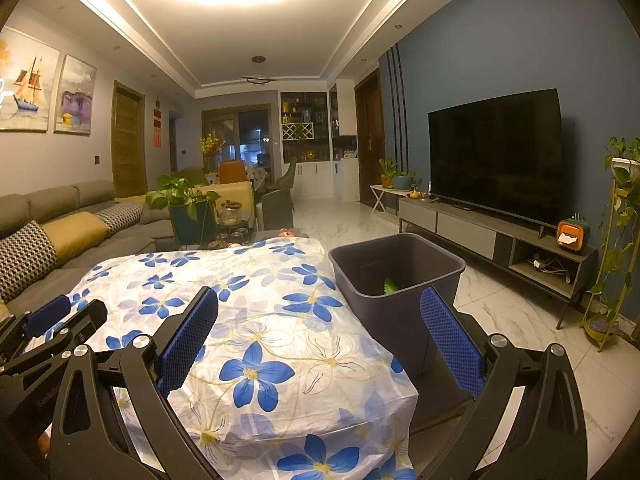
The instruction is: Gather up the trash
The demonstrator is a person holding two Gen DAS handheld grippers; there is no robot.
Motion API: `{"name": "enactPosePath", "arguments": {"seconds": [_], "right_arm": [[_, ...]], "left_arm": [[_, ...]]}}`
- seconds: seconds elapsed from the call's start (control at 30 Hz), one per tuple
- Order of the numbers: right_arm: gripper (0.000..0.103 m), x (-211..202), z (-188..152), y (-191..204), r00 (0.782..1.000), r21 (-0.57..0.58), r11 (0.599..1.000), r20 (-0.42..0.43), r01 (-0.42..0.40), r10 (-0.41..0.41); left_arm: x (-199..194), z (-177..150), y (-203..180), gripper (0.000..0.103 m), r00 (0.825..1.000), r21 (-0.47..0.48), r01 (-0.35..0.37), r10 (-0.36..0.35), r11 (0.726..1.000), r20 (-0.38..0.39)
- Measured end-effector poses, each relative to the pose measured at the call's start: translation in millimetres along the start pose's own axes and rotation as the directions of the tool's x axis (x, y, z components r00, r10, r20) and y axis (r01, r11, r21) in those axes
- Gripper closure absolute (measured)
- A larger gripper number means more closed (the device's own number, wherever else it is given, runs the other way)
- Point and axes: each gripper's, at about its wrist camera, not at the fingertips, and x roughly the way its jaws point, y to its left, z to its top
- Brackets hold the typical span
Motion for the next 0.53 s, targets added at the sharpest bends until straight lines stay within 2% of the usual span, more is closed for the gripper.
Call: {"name": "enactPosePath", "arguments": {"seconds": [0.27, 0.37, 0.4, 0.43, 0.53], "right_arm": [[0.006, 1.7, -1.1, -0.4, 1.0, 0.001, 1.0, -0.002, -0.002, 0.002], [0.006, 3.9, -1.2, 1.2, 1.0, 0.001, 1.0, -0.005, -0.004, 0.004], [0.006, 4.8, -1.0, 2.5, 1.0, 0.001, 1.0, -0.008, -0.006, 0.006], [0.006, 6.1, -1.0, 3.5, 1.0, 0.001, 1.0, -0.009, -0.008, 0.008], [0.006, 8.7, -1.0, 5.0, 1.0, 0.002, 1.0, -0.01, -0.009, 0.009]], "left_arm": [[4.8, -1.1, 2.2, 0.047, 1.0, -0.001, -0.003, 0.003, 1.0, -0.01], [6.8, -1.7, 2.9, 0.035, 1.0, 0.002, -0.009, 0.009, 1.0, -0.015], [7.6, -1.8, 3.5, 0.025, 1.0, 0.0, -0.019, 0.019, 1.0, -0.016], [7.5, -1.7, 4.4, 0.02, 1.0, -0.003, -0.022, 0.022, 1.0, -0.014], [8.4, 0.4, 7.9, 0.017, 1.0, -0.015, -0.027, 0.026, 1.0, -0.013]]}}
